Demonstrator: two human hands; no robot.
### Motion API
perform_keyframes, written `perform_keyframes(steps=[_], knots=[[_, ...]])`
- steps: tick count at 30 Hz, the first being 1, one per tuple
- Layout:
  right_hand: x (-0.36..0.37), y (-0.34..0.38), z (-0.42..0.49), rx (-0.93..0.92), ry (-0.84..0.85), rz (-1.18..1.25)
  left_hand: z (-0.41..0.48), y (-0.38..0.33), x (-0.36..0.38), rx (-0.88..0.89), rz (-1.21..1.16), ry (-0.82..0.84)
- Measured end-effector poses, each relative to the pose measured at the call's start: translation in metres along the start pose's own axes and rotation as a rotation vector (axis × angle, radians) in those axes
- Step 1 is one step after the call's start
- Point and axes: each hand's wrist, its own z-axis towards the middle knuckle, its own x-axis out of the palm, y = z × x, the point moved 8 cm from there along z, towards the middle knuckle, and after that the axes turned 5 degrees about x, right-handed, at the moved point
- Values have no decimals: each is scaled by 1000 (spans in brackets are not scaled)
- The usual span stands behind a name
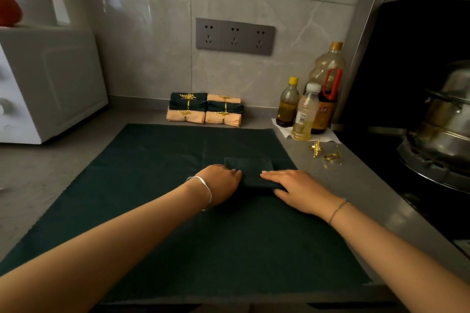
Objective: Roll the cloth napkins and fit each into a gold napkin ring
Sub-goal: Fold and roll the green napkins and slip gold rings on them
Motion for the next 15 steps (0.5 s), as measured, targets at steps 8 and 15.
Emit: perform_keyframes(steps=[8, 15], knots=[[5, 20, -51, -127, -43, -47, -52, -37, 3, 189, 61, -93], [6, 5, -59, -147, -149, 88, -63, -33, 10, 210, -77, -169]])
